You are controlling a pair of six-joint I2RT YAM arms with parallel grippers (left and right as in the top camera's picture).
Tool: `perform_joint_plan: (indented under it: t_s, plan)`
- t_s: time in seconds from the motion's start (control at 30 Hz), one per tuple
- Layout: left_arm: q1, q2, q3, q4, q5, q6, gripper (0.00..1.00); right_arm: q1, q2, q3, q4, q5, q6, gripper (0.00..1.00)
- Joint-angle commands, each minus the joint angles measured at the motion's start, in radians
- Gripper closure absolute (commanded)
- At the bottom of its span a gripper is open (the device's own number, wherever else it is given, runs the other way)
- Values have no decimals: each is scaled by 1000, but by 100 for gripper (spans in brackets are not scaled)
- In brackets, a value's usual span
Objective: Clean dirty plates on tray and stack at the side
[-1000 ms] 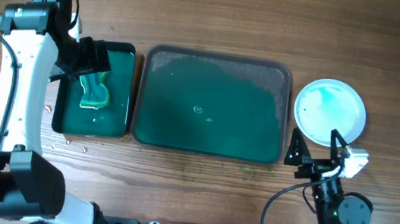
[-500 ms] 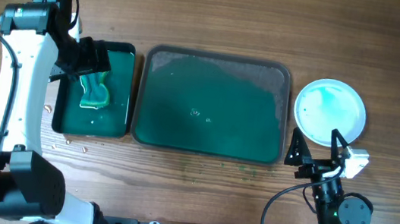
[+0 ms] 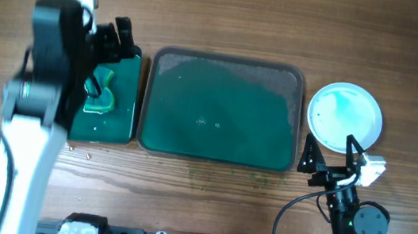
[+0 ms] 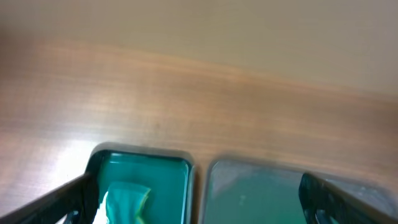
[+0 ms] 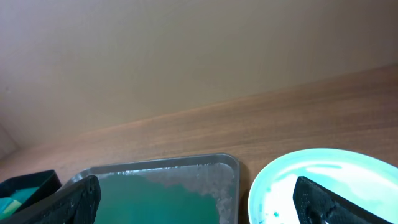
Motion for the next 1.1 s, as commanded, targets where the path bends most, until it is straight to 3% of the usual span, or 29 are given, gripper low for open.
perform_joint_plan:
  t_s: [0.0, 0.17, 0.47, 0.77, 1.07]
  plan:
    - [7, -221, -307, 209, 112, 98, 0, 4, -8, -1, 4, -11, -9, 0]
    - [10, -576, -687, 421, 129, 126, 0, 4, -8, -1, 3, -11, -9, 0]
    - [28, -1004, -1067, 522, 129, 126, 0, 4, -8, -1, 3, -11, -9, 0]
    - [28, -1176, -1204, 528, 129, 126, 0, 4, -8, -1, 4, -11, -9, 0]
    - [28, -1194, -1227, 511, 129, 122, 0, 4, -8, -1, 3, -11, -10, 0]
